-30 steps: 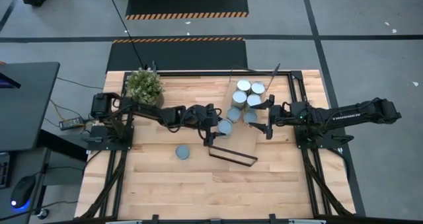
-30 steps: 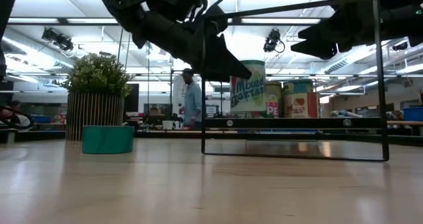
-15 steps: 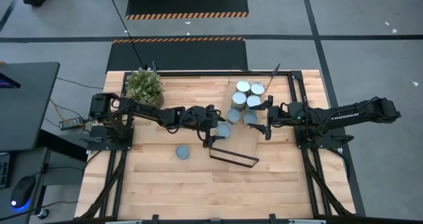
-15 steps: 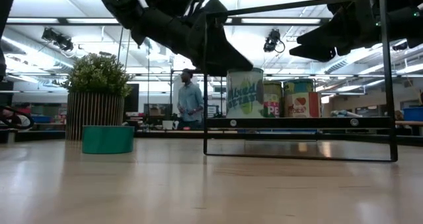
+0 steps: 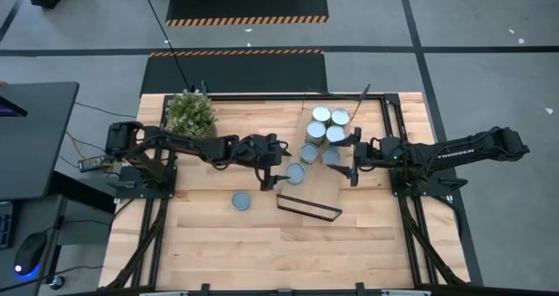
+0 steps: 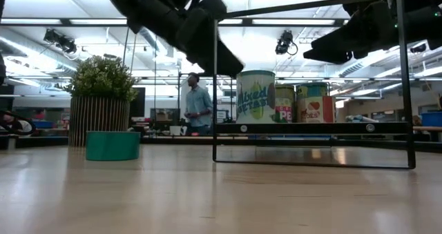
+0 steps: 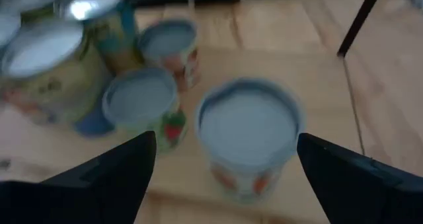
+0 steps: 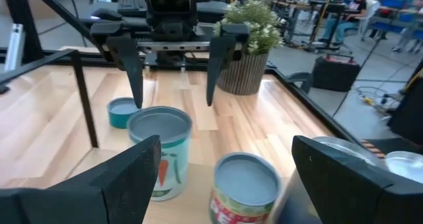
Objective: Pick and place cans onto a shelf
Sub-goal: Put the canned mixed vegetables on the shelf, then put the canned tuna on the shelf
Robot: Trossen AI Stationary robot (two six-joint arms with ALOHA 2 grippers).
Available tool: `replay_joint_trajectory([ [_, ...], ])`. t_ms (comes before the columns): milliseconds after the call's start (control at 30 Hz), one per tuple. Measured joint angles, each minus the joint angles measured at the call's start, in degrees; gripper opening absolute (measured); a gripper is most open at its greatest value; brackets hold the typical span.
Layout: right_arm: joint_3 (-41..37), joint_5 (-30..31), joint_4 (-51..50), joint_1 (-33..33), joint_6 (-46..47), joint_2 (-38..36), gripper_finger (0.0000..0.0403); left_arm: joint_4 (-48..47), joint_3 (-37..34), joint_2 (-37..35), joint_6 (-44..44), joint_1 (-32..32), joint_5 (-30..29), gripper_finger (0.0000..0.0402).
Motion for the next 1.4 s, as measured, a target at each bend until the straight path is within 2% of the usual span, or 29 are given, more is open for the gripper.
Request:
replay_joint_trajectory([
  [233, 0.0, 0.16, 0.62, 0.0, -0.98, -0.02, 0.0348, -6.41, -0.04, -0.4, 5.2, 0.09, -0.7, 0.0373],
  [433, 0.0, 0.0, 0.59, 0.0, -0.61, -0.02, 0.0348, -4.26, -0.04, 1.11, 4.15, 0.14, -4.51, 0.0373],
  [733, 0.0, -0.02, 0.46, 0.0, -1.25, -0.02, 0.0348, 2.26, 0.0, 7.21, 4.36, -0.84, -9.58, 0.0373],
  [1000, 0.0, -0.04, 0.14, 0.04, -0.75, -0.02, 0.0348, 1.48, -0.02, 3.67, 3.65, -1.09, -9.62, 0.0373],
  [1167, 0.0, -0.04, -0.75, 0.97, -0.58, -0.02, 0.0348, -8.54, -0.02, -1.74, 0.16, -2.44, -9.11, 0.0373],
  [1400, 0.0, 0.56, -1.22, 1.07, -2.15, -0.02, 0.0348, -29.01, 0.0, -8.63, -14.08, -4.74, -3.18, 0.0373],
])
